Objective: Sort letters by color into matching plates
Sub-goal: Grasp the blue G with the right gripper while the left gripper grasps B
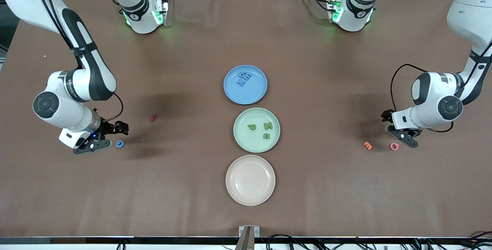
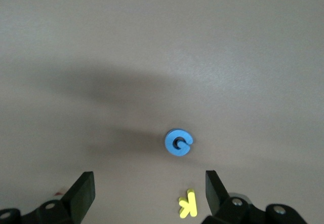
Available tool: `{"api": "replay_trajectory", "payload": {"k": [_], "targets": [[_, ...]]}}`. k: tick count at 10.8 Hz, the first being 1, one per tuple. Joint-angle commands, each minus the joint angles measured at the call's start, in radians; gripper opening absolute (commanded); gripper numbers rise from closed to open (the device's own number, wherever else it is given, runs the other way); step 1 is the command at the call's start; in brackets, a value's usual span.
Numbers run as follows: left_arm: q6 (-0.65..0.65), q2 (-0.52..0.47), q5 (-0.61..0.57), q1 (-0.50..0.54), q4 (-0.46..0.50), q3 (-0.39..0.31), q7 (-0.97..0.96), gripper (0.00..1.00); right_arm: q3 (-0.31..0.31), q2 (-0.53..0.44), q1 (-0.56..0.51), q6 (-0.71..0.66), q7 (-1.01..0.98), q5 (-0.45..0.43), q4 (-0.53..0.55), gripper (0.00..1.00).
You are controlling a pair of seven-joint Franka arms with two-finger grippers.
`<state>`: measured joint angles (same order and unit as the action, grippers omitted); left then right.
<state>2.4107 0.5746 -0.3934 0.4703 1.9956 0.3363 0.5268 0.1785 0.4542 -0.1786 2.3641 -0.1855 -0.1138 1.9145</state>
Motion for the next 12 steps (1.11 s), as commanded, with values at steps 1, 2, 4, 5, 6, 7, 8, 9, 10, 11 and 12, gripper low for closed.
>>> {"api": "replay_trajectory", "payload": {"k": [1,2,4,5,6,7,8,9,10,11,12], "targets": [[-0.005,0.002,-0.022,0.005,-0.005,0.001,0.002,1.00,-0.014,0.076,-0.021,0.064,0.001,-0.017,-0.052,0.95],[-0.002,0.002,-0.025,0.005,-0.004,0.001,0.002,1.00,-0.014,0.095,-0.041,0.110,-0.003,-0.023,-0.051,0.95],[0.024,0.002,-0.042,0.005,0.005,0.001,0.002,1.00,-0.014,0.115,-0.039,0.130,-0.003,-0.059,-0.051,0.89],[0.042,0.001,-0.042,0.007,0.014,-0.002,0.002,1.00,-0.014,0.127,-0.038,0.145,-0.003,-0.076,-0.051,0.82],[0.047,0.001,-0.042,0.007,0.018,-0.002,-0.002,1.00,-0.016,0.138,-0.038,0.155,-0.005,-0.078,-0.051,0.80],[0.047,0.001,-0.042,0.007,0.019,-0.002,-0.008,1.00,-0.017,0.142,-0.035,0.156,-0.002,-0.078,-0.052,0.79],[0.048,0.001,-0.042,0.008,0.019,-0.002,-0.016,1.00,-0.017,0.144,-0.033,0.158,-0.003,-0.078,-0.051,0.76],[0.048,0.001,-0.042,0.008,0.020,-0.003,-0.043,0.77,-0.019,0.146,-0.033,0.161,-0.005,-0.080,-0.051,0.76],[0.048,-0.001,-0.042,0.010,0.029,-0.002,-0.095,0.01,-0.025,0.152,-0.032,0.179,-0.006,-0.086,-0.051,0.75],[0.048,-0.002,-0.042,0.010,0.034,-0.002,-0.135,0.00,-0.031,0.155,-0.027,0.197,-0.006,-0.101,-0.046,0.75],[0.048,-0.004,-0.044,0.007,0.040,-0.002,-0.172,0.00,-0.033,0.156,-0.027,0.198,-0.006,-0.104,-0.045,0.75]]}}
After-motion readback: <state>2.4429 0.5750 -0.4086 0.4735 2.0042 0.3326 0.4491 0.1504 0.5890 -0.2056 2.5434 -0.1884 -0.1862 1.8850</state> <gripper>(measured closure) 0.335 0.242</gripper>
